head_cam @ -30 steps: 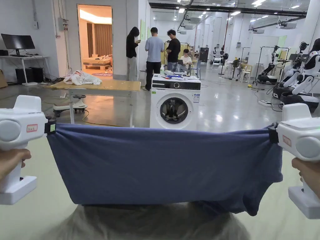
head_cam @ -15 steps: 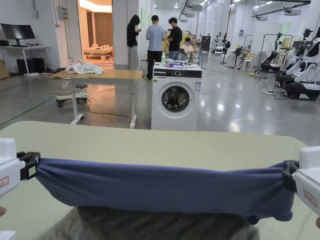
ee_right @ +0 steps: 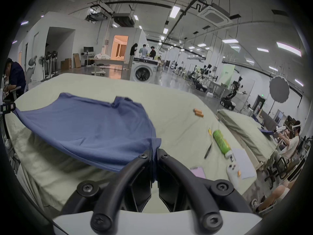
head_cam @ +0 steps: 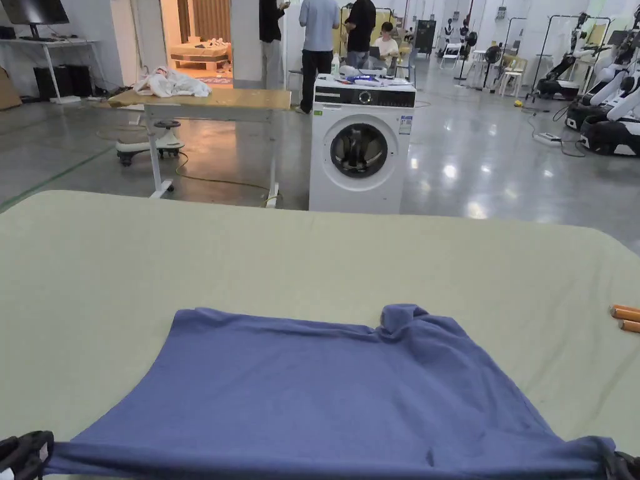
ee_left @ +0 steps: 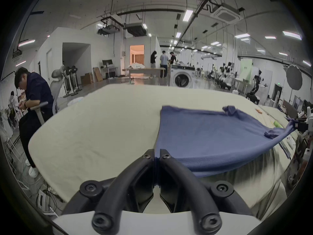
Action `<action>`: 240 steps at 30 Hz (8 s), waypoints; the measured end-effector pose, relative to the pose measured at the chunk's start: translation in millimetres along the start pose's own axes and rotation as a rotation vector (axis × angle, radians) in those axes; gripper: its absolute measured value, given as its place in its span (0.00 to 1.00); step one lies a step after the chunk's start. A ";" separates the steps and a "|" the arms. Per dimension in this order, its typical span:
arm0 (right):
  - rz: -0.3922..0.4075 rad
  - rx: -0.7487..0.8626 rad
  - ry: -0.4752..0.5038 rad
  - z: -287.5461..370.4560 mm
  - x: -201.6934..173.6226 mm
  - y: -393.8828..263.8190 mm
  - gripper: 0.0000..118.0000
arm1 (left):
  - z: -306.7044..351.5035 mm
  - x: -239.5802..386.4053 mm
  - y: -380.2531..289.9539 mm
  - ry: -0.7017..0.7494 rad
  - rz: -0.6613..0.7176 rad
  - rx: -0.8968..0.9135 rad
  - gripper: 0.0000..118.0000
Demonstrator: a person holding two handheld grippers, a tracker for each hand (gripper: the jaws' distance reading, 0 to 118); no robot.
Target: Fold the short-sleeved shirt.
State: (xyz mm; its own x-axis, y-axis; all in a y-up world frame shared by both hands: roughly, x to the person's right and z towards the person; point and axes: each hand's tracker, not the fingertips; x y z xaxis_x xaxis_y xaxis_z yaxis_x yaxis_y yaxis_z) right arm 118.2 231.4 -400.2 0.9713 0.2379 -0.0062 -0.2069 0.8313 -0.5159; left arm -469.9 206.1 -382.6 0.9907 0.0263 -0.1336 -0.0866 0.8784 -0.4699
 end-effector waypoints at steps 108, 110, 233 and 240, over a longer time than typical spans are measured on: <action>-0.093 -0.271 0.059 -34.7 -3.0 -85.6 0.42 | -40.8 0.4 -61.3 -0.014 0.007 -0.504 0.02; -0.119 -0.333 0.091 -41.8 -0.6 -99.1 0.42 | -41.6 -2.1 -62.0 -0.016 0.019 -0.502 0.02; -0.142 -0.285 0.115 -168.1 1.5 -20.7 0.59 | -145.7 13.0 27.4 -0.106 0.010 -0.394 0.02; -0.169 -0.381 0.155 -204.2 0.4 -38.9 0.54 | -137.8 11.6 29.4 -0.111 0.020 -0.380 0.02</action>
State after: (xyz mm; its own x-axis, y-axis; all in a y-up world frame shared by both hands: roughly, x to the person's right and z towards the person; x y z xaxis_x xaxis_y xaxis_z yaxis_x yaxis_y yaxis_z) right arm 150.6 96.6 -555.0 0.9999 0.0120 -0.0079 -0.0135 0.6003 -0.7997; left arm -475.5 166.5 -518.2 0.9920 0.1110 -0.0607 -0.1180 0.6389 -0.7602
